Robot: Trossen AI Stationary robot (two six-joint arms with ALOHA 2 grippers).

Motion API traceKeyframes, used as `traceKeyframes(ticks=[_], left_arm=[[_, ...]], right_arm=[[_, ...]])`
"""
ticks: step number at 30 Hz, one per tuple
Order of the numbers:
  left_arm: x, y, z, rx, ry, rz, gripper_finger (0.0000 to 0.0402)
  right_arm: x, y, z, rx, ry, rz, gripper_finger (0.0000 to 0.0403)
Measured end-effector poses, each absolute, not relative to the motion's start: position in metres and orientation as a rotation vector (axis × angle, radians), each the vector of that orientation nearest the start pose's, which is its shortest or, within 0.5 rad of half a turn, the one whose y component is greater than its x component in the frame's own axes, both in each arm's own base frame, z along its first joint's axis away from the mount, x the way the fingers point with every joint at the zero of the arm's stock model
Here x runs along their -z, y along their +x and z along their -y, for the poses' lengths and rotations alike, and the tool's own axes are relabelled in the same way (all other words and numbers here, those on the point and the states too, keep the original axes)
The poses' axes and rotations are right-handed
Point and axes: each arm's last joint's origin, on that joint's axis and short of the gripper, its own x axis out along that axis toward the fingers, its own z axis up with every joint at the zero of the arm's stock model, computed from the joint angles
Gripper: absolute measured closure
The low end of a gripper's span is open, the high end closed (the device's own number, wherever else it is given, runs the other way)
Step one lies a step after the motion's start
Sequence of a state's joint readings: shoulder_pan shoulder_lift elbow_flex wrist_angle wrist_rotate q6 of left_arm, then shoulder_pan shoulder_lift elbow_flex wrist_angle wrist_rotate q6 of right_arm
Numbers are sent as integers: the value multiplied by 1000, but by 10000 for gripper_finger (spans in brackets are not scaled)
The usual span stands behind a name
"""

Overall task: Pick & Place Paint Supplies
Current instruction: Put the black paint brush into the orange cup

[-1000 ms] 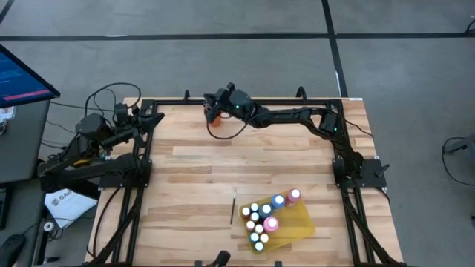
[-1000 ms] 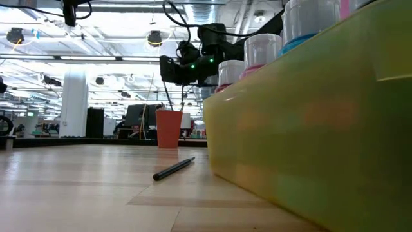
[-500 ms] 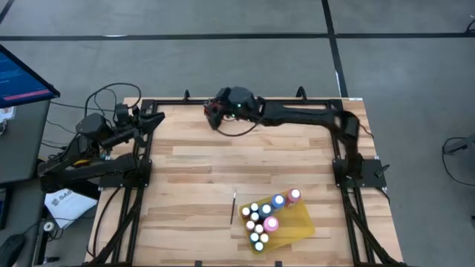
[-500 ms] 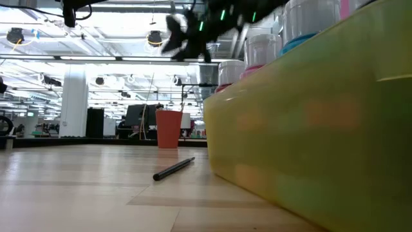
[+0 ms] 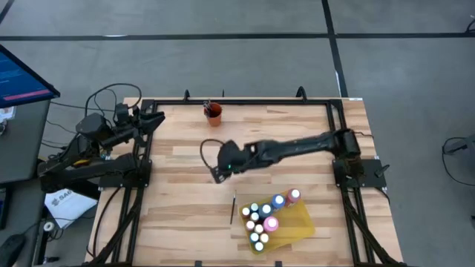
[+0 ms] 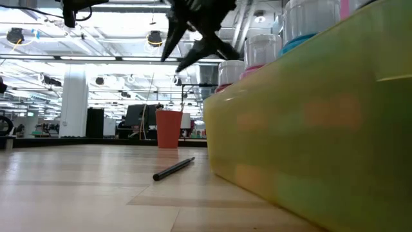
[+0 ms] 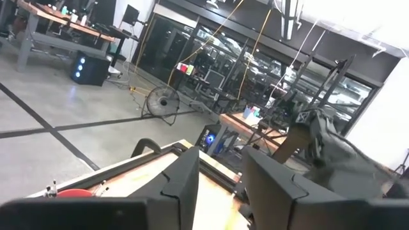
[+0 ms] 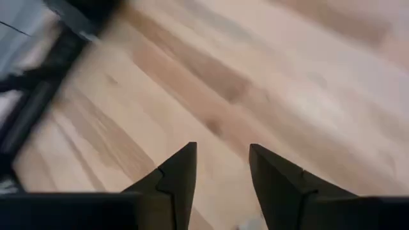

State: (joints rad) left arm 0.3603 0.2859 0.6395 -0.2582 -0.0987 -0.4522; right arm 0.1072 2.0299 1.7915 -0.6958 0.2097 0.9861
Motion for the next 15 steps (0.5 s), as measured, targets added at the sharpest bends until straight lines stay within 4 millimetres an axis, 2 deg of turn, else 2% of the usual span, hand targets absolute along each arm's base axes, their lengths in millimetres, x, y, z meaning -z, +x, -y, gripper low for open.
traceKeyframes(ticks=[7,11,15], left_arm=[[-328,68,-28,-421,-493,205,275],[-327,70,-29,-416,-537,200,272],[-326,74,-30,-399,-542,176,272]], right_arm=[[-206,455,-74,616,807,-918,259],[-188,459,-82,636,836,-945,257],[-172,453,-86,697,822,-1030,262]])
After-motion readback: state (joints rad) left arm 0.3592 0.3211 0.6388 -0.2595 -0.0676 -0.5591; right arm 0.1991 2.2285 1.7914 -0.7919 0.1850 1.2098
